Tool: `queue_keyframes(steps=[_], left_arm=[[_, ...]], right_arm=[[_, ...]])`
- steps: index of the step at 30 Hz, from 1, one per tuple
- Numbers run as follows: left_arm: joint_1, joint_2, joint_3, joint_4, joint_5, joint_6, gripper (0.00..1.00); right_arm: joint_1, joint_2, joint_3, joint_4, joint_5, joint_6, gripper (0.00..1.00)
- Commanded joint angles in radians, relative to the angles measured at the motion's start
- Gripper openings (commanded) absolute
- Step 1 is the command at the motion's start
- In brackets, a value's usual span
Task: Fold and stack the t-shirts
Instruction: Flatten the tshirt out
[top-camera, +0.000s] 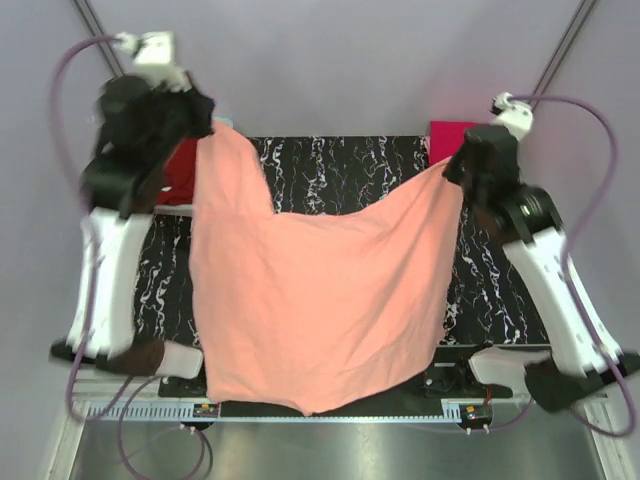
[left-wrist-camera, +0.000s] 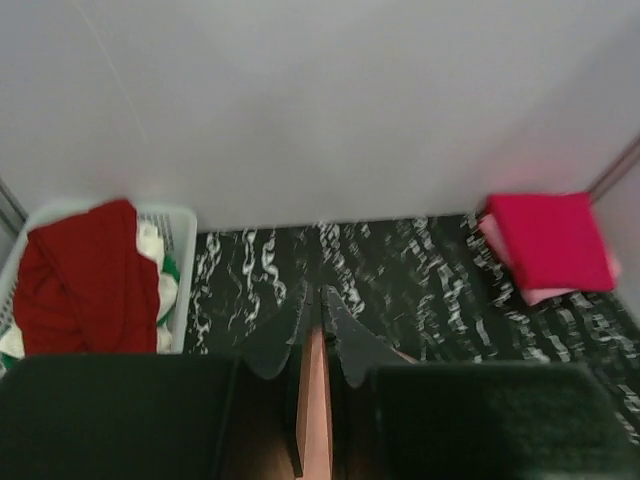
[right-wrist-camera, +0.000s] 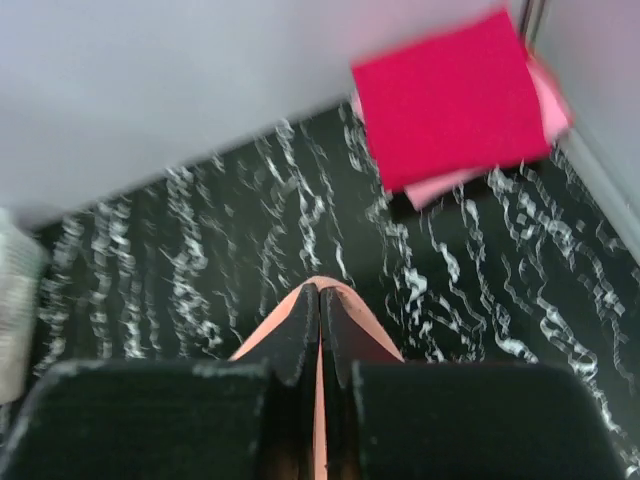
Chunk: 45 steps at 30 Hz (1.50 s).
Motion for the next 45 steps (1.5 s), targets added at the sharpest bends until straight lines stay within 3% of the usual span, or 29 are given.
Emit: queue_keyframes(steps=[1,3,5,6,7,9,13,21,29,37,45], left_arm=[[0.028,0.290,0.048,-0.010,-0.068,0.008,0.12],[0.057,0.508,0.174,-0.053,-0.054,-0.012,0.15],[0.080,0.655,0.314,-0.166,-0.013,-0.057,0.25],[0.083,0.756,0.411,-0.197,0.004,-0.067,0.47],[0.083,0.787,0.436,-0.215,-0.002,-0.081,0.56],[0.083,0.786,0.366,-0.191,-0.008,-0.090,0.68],[0.082,0.621,0.105,-0.070,-0.042,-0.119,0.73],[0.011,0.286,-0.406,-0.001,-0.123,-0.164,0.70],[-0.020,0.214,-0.824,0.149,-0.094,-0.290,0.67],[-0.024,0.457,-0.810,0.182,-0.152,-0.327,0.65],[-0.024,0.778,-0.518,0.087,-0.195,-0.321,0.63]], right_arm=[[-0.199,0.196,-0.024,0.040,-0.129,0.077,0.00],[-0.282,0.341,-0.029,0.084,-0.192,0.122,0.00],[-0.301,0.435,0.002,0.104,-0.294,0.083,0.03],[-0.304,0.523,0.055,0.092,-0.339,0.062,0.34],[-0.303,0.562,0.083,0.072,-0.386,0.050,0.68],[-0.304,0.615,0.109,0.038,-0.410,0.033,0.90],[-0.303,0.537,0.008,0.093,-0.451,0.030,0.96],[-0.295,0.293,-0.306,0.173,-0.594,0.084,0.96],[-0.269,0.393,-0.466,0.169,-0.660,0.091,0.94],[-0.264,0.651,-0.351,0.161,-0.670,0.042,0.93],[-0.263,0.897,-0.146,0.109,-0.667,-0.001,0.93]])
